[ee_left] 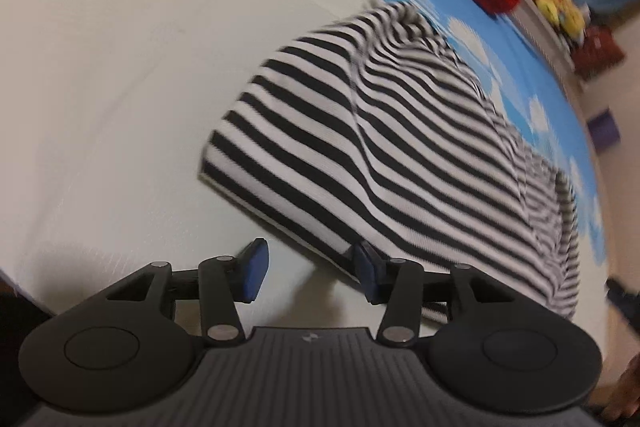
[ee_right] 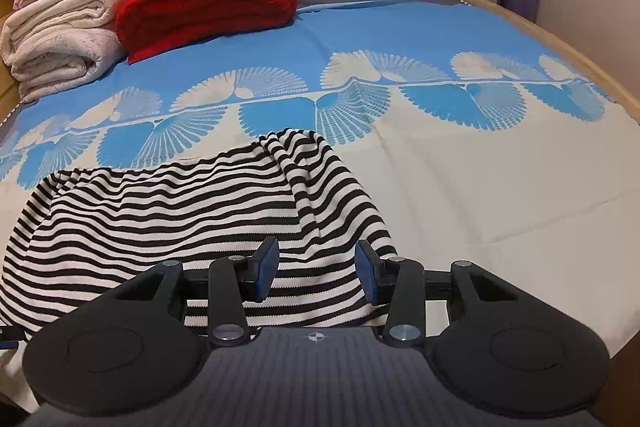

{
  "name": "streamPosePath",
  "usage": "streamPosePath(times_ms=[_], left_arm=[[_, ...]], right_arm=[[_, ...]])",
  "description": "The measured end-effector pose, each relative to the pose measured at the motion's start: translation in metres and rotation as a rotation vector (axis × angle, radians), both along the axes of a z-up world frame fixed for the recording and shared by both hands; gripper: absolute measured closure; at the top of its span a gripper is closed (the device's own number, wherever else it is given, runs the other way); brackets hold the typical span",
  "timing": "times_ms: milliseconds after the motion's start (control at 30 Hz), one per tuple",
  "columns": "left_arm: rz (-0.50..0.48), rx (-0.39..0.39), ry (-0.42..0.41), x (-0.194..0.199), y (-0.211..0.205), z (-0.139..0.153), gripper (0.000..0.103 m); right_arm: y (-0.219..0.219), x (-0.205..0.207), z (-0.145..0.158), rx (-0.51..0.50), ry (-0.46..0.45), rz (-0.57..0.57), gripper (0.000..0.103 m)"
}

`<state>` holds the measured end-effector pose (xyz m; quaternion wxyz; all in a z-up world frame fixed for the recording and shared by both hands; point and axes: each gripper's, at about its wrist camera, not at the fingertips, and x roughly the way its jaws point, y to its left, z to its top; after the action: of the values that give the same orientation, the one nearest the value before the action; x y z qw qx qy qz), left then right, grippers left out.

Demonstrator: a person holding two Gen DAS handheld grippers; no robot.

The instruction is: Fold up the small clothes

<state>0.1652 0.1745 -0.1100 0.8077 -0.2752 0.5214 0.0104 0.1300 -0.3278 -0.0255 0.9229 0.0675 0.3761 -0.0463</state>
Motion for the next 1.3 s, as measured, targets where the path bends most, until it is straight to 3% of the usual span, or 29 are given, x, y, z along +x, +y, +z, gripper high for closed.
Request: streamPosePath(times_ms=[267,500,533,567,600,667,867,1033,1200,1300], left_arm=[[0.229,-0.129,0.007,0.002,0.040,-0.007,0.046],[0.222,-0.089,-0.071,0.023,0.034,-0.012,0.047],[0.215,-0.077,-0.072,0.026,0.031,-0.011,0.053],[0.201,-0.054,-0.071,0.030,0.027,-0.010,0.079],[0.186,-0.041,-0.069,0.034,0.023,-0.011,0.087],[0.180,-0.011,-0.087,0.036,0.017,-0.007,0.092],[0.152,0.063,-0.175,0.029,0.018,0.023,0.095],[0.141,0.145,-0.156,0.016,0.031,0.031,0.095],[0.167,0.332,-0.146,0.009,0.039,0.039,0.095],[0.135,0.379,-0.140,0.008,0.031,0.044,0.095]], right_arm=[[-0.006,0.001,0.002,0.015,-0.006,-0.010,0.060],[-0.013,0.002,0.000,0.039,0.004,-0.034,0.060],[-0.014,0.002,0.000,0.039,0.006,-0.037,0.060],[-0.015,0.002,-0.001,0.038,0.007,-0.039,0.060],[-0.015,0.002,-0.001,0.037,0.009,-0.041,0.060],[-0.017,0.001,-0.002,0.034,0.012,-0.045,0.060],[-0.018,0.000,0.000,0.053,0.008,-0.085,0.059],[-0.013,0.005,0.001,0.053,-0.005,-0.092,0.060],[-0.008,0.008,0.004,0.055,-0.021,-0.078,0.060],[-0.011,0.007,0.007,0.064,-0.030,-0.086,0.060]])
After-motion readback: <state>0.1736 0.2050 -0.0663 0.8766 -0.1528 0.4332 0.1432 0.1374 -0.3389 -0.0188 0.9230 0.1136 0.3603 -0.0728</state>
